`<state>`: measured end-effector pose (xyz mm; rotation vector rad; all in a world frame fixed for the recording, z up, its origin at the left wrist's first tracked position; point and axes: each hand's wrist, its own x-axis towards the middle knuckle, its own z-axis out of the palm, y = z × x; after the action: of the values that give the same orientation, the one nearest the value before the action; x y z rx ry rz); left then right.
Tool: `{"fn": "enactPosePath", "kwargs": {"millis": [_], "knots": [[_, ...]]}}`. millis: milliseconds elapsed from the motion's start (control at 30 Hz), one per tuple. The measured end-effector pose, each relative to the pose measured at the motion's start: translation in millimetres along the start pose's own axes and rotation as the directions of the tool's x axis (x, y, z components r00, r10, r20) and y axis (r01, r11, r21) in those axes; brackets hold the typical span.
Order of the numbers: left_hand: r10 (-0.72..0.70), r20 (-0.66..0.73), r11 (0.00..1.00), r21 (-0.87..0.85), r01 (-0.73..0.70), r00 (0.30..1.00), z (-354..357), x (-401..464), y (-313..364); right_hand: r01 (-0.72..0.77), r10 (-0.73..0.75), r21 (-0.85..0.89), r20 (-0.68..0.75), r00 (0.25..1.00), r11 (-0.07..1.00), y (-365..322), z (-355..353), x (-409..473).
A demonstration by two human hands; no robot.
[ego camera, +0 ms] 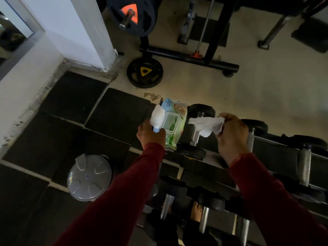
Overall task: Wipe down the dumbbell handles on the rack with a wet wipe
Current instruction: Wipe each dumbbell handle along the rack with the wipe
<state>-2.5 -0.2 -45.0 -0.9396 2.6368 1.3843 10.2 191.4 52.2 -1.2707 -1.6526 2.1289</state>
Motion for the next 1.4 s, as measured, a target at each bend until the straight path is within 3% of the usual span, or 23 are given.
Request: {"fn": "enactPosePath", "kwargs": {"millis": [67, 133, 233, 333, 400, 467, 533, 667, 800, 933, 1033, 1233, 1400], "knots": [[0.012, -0.088, 0.999, -0.042, -0.015, 0.996, -4.5, -18.7, 1.3, -0.186, 0.176, 0.107, 0.098, 0.979, 0.977, 3.5, -17.8, -0.3], [0.042, -0.084, 0.998, -0.037, -0.045, 0.996, -4.9, -38.3, 0.5, -0.326, 0.304, 0.134, 0.162, 0.939, 0.936, 11.5, -35.1, 0.3], [0.174, 0.108, 0.985, -0.035, -0.171, 0.979, 4.1, -62.2, -2.8, -0.389, 0.372, 0.017, 0.261, 0.891, 0.921, 25.3, -47.9, 4.7], [0.193, 0.36, 0.97, 0.071, -0.233, 0.913, 9.9, -76.8, 6.3, -0.407, 0.411, -0.075, 0.28, 0.867, 0.91, 37.9, -45.4, 14.9], [0.161, 0.402, 0.965, 0.127, -0.228, 0.901, 11.8, -79.4, 11.0, -0.182, 0.334, -0.426, 0.317, 0.888, 0.886, 48.9, -43.5, 28.2], [0.133, 0.403, 0.968, 0.143, -0.206, 0.906, 10.6, -79.7, 13.6, 0.154, 0.248, -0.75, 0.394, 0.885, 0.644, 58.1, -43.9, 38.6], [0.119, 0.438, 0.963, 0.166, -0.21, 0.891, 9.7, -78.4, 13.2, 0.284, 0.23, -0.819, 0.441, 0.868, 0.499, 63.6, -43.0, 44.7], [0.1, 0.432, 0.957, 0.206, -0.206, 0.896, 14.0, -79.7, 12.9, 0.332, 0.17, -0.849, 0.429, 0.887, 0.411, 72.6, -34.2, 56.8], [0.072, 0.326, 0.962, 0.227, -0.152, 0.943, 19.0, -88.4, 17.6, 0.312, 0.114, -0.811, 0.417, 0.902, 0.495, 78.3, -32.9, 64.8], [0.045, 0.266, 0.952, 0.281, -0.122, 0.963, 21.2, -92.5, 21.4, 0.343, 0.14, -0.739, 0.506, 0.851, 0.58, 73.8, -35.6, 66.7], [0.038, 0.258, 0.949, 0.292, -0.115, 0.965, 20.6, -94.9, 24.4, 0.396, 0.107, -0.698, 0.558, 0.823, 0.597, 76.6, -44.3, 67.4], [0.02, 0.215, 0.963, 0.26, -0.077, 0.976, 22.6, -97.3, 25.8, 0.326, 0.188, -0.771, 0.493, 0.849, 0.547, 76.7, -39.3, 77.2], [0.004, 0.209, 0.966, 0.252, -0.058, 0.978, 23.2, -96.7, 26.2, 0.368, 0.14, -0.637, 0.603, 0.786, 0.678, 71.6, -44.2, 73.2]]}}
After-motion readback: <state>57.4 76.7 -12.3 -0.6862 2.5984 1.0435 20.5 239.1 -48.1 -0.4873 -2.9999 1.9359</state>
